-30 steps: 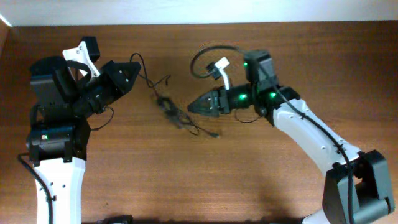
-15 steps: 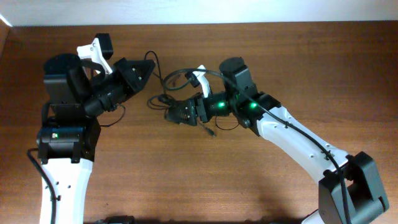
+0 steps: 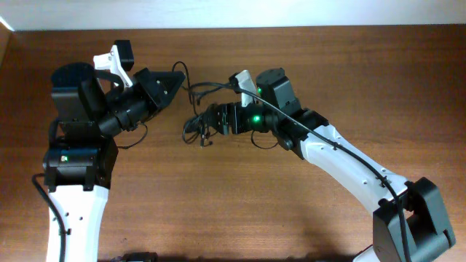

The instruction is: Untangle cables

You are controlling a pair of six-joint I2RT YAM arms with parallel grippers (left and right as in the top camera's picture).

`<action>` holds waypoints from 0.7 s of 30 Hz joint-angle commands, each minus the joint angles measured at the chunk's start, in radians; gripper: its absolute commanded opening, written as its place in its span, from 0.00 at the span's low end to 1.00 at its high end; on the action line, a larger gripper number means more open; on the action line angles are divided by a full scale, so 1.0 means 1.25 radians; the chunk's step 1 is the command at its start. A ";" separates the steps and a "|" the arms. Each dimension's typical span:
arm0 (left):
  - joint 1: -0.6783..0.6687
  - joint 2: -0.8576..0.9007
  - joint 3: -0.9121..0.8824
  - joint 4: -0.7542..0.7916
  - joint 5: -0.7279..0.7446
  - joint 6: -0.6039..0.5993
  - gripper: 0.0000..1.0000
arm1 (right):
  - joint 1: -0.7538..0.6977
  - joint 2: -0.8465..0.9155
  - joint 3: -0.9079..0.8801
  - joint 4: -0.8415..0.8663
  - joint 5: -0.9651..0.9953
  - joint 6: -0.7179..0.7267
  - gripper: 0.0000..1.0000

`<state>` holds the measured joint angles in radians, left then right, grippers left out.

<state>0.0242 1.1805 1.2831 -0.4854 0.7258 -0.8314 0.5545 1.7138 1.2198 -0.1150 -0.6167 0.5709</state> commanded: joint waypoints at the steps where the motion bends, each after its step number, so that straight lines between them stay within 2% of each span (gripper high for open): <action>1: -0.002 -0.001 0.008 -0.002 0.017 -0.004 0.00 | 0.000 -0.005 0.004 0.014 0.026 0.137 0.72; 8: -0.002 -0.001 0.007 -0.040 0.014 0.056 0.00 | -0.024 -0.005 0.004 0.138 -0.111 0.250 0.72; 17: -0.002 -0.001 0.008 -0.037 0.015 0.055 0.00 | -0.045 -0.005 0.004 0.013 -0.107 0.299 0.71; 21: -0.002 -0.001 0.008 -0.031 0.045 0.049 0.00 | -0.044 -0.005 0.004 0.011 -0.104 0.301 0.70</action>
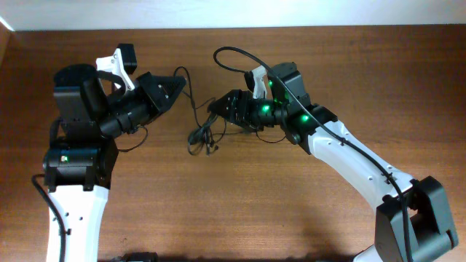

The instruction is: Untangle cables

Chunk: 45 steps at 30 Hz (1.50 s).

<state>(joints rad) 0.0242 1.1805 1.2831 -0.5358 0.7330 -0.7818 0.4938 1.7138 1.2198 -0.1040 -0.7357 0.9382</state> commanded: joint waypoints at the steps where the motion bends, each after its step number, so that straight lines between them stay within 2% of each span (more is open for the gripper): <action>1: -0.002 -0.001 0.008 0.016 0.052 0.010 0.00 | 0.005 -0.005 0.004 0.002 -0.007 0.011 0.66; 11: -0.004 -0.001 0.008 0.027 0.079 0.009 0.00 | 0.037 -0.005 0.004 0.002 0.045 0.035 0.63; 17: -0.004 -0.001 0.008 0.027 0.091 0.009 0.00 | 0.036 -0.005 0.004 0.002 0.060 0.037 0.30; 19: -0.004 -0.001 0.008 0.027 0.090 0.009 0.00 | 0.035 -0.005 0.004 0.002 0.063 0.028 0.04; 22: -0.004 -0.001 0.007 0.027 0.087 0.010 0.00 | 0.033 -0.005 0.004 -0.031 0.107 0.010 0.04; 25: -0.003 -0.001 0.007 0.023 0.062 0.018 0.00 | 0.030 -0.005 0.004 -0.135 0.235 0.001 0.04; 31: -0.003 -0.001 0.007 -0.053 -0.133 0.064 0.00 | -0.022 -0.005 0.004 -0.352 0.439 -0.042 0.04; 37: -0.003 -0.001 0.007 -0.125 -0.338 0.064 0.00 | -0.115 -0.005 0.004 -0.446 0.454 -0.099 0.04; 45: -0.002 -0.001 0.007 -0.166 -0.505 0.064 0.00 | -0.199 -0.005 0.004 -0.490 0.477 -0.143 0.04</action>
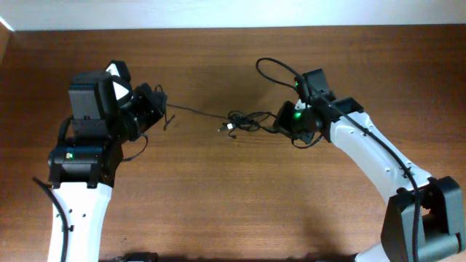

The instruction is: Untangle cables

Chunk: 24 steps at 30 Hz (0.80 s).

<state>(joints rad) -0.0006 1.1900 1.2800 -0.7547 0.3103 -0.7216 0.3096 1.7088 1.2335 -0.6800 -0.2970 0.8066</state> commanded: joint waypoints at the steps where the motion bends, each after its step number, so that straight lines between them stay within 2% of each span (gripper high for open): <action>1: 0.019 -0.009 0.010 0.003 -0.189 0.016 0.00 | -0.062 -0.001 -0.007 -0.038 0.143 -0.038 0.04; 4: 0.023 -0.009 0.010 -0.007 -0.204 0.016 0.00 | -0.093 -0.001 -0.007 -0.048 0.150 -0.038 0.05; 7: 0.023 -0.009 0.010 -0.011 -0.204 0.016 0.00 | -0.103 -0.001 -0.007 -0.049 0.112 -0.038 0.18; 9: 0.023 -0.009 0.010 -0.012 -0.203 0.016 0.00 | -0.103 -0.001 -0.007 -0.049 0.072 -0.038 0.49; 10: 0.023 -0.009 0.010 -0.012 -0.201 0.016 0.00 | -0.103 -0.001 -0.007 -0.045 0.025 -0.038 0.62; 11: 0.023 -0.009 0.010 -0.013 -0.197 0.016 0.00 | -0.103 -0.001 -0.007 -0.039 -0.036 -0.043 0.72; 12: 0.023 -0.009 0.010 -0.014 -0.187 0.016 0.00 | -0.103 -0.001 -0.007 -0.027 -0.090 -0.062 0.75; 16: 0.023 -0.009 0.010 -0.013 -0.130 0.016 0.00 | -0.090 -0.001 -0.007 0.097 -0.465 -0.154 0.78; 19: 0.023 -0.009 0.010 -0.014 -0.127 0.026 0.00 | -0.082 -0.001 -0.007 0.224 -0.678 -0.160 0.78; 21: 0.023 -0.009 0.010 -0.014 -0.117 0.034 0.00 | -0.078 -0.001 -0.007 0.291 -0.743 -0.144 0.78; 24: 0.023 -0.009 0.010 -0.005 -0.053 0.037 0.00 | -0.058 -0.001 -0.007 0.309 -0.706 -0.128 0.79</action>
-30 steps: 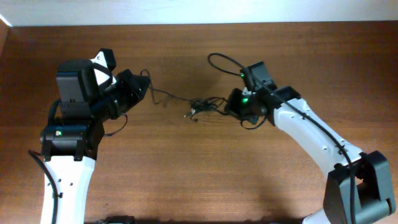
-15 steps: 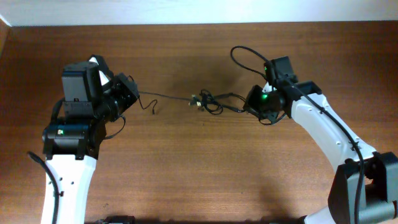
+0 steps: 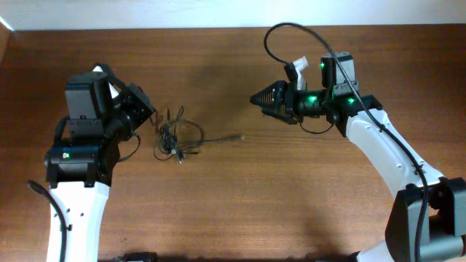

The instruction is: Untangle cables

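A tangled black cable [image 3: 175, 135] lies in a loose bundle on the wooden table [image 3: 233, 204], left of centre. One free end [image 3: 237, 136] trails off to the right. My left gripper [image 3: 148, 116] points down at the bundle's left edge, where a strand runs up into it, and it looks shut on that strand. The fingers themselves are mostly hidden under the wrist. My right gripper [image 3: 255, 100] is at the upper right, pointing left. Its fingers are drawn together to a tip with nothing in them, well clear of the cable.
The right arm's own black supply cable [image 3: 291, 33] loops above the arm near the table's far edge. Nothing else is on the brown tabletop.
The right gripper has let go of the cable and now sits higher and empty. The bundle, then stretched out at mid-table, now lies bunched to the left beside the left gripper.
Both grippers were close together at the table's centre, with the tangle hanging between them. Then the tangle dangled lower between them. Later the arms stood far apart with the cable taut between them. Now the right gripper is free and the bundle lies by the left one.
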You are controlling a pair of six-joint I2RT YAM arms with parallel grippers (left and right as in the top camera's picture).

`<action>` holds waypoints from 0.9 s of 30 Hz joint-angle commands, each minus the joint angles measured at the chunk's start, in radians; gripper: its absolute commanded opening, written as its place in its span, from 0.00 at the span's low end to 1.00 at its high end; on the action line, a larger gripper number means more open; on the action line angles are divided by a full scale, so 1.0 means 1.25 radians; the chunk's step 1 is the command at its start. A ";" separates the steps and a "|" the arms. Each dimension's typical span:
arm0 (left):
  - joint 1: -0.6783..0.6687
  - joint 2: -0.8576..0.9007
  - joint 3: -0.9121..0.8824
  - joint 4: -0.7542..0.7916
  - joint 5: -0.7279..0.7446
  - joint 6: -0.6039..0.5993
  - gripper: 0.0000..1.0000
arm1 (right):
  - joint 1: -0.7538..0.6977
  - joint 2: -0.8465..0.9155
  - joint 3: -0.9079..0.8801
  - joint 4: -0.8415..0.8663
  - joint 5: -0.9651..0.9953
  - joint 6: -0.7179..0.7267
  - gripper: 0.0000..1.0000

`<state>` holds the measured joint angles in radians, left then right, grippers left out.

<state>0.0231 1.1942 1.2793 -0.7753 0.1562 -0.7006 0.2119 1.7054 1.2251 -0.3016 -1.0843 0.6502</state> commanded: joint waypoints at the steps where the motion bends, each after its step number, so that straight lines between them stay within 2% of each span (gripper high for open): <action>1: 0.004 -0.012 0.010 0.020 0.103 0.020 0.00 | 0.030 0.002 0.000 0.005 -0.062 -0.003 0.80; 4: 0.004 -0.012 0.010 0.089 0.228 0.022 0.00 | 0.064 0.002 0.000 0.006 -0.012 -0.002 0.81; 8: 0.004 -0.012 0.010 0.263 0.398 0.027 0.00 | 0.112 0.002 0.000 0.026 0.033 -0.002 0.82; 10: 0.001 -0.012 0.010 0.327 0.449 -0.008 0.00 | 0.130 0.002 0.000 0.057 0.034 0.000 0.82; 13: -0.017 -0.012 0.011 0.366 0.443 -0.092 0.00 | 0.151 0.002 0.000 0.123 0.034 0.042 0.82; 18: -0.060 -0.012 0.011 0.369 0.395 -0.111 0.00 | 0.177 0.002 0.000 0.261 0.059 0.135 0.81; 21: -0.084 -0.012 0.011 0.378 0.393 -0.127 0.00 | 0.184 0.002 0.000 0.269 0.127 0.196 0.80; 24: -0.108 -0.012 0.011 0.378 0.399 -0.127 0.00 | 0.183 0.002 0.000 0.268 0.171 0.235 0.73; 27: -0.122 -0.012 0.011 0.382 0.400 -0.127 0.00 | 0.183 0.002 0.000 0.236 0.213 0.273 0.72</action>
<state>-0.1097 1.1931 1.2812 -0.3103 0.6510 -0.8433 0.4358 1.7054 1.2247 0.0265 -0.9150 0.9104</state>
